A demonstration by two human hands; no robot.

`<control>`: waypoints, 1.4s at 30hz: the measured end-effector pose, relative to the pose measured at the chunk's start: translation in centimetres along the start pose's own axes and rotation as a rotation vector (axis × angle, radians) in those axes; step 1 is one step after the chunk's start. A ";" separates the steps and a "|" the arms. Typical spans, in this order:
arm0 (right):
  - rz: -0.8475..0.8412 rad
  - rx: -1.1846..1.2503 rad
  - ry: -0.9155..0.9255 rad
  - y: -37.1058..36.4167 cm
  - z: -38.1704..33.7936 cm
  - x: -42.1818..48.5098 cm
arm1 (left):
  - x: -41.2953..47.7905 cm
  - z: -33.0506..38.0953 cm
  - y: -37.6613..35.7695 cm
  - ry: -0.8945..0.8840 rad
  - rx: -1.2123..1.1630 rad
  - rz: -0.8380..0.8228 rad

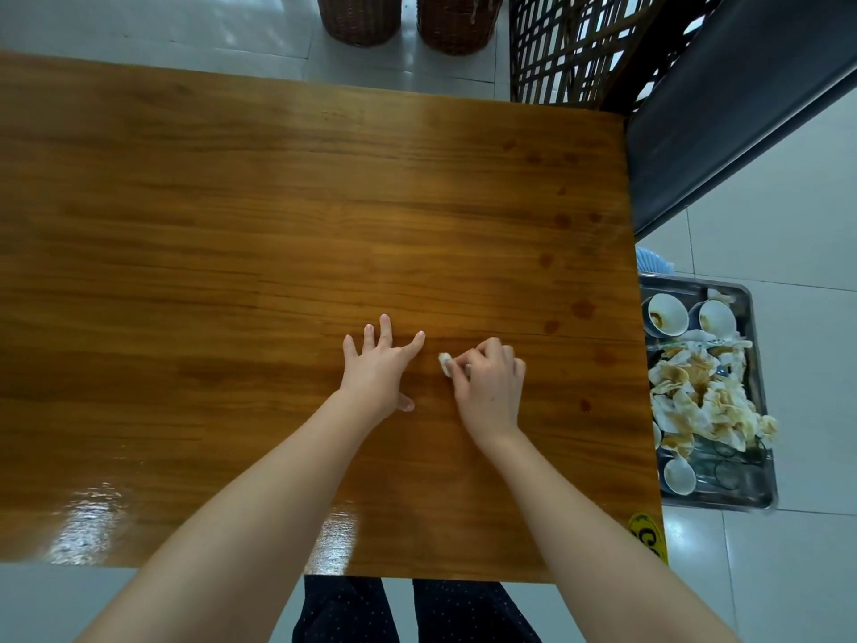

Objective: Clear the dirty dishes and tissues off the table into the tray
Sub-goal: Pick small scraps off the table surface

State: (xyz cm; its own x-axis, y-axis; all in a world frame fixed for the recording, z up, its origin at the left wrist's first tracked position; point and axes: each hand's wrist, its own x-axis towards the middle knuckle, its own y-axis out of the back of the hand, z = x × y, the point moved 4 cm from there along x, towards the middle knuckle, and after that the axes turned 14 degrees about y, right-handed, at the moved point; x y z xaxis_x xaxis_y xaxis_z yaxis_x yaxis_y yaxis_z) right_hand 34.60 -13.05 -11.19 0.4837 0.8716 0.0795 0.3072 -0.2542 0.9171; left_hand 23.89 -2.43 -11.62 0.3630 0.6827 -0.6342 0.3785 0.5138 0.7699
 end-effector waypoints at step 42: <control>0.014 0.018 -0.271 4.9 8.9 -10.1 | -5.1 4.8 -0.4 -0.012 -0.104 0.123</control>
State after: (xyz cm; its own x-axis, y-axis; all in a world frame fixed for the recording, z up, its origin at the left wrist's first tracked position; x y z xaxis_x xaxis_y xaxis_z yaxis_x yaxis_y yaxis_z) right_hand 38.45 -26.84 -11.00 0.6887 0.7248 -0.0173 0.3120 -0.2748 0.9095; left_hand 25.99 -8.62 -9.10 0.4113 0.7382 -0.5347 0.2404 0.4780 0.8448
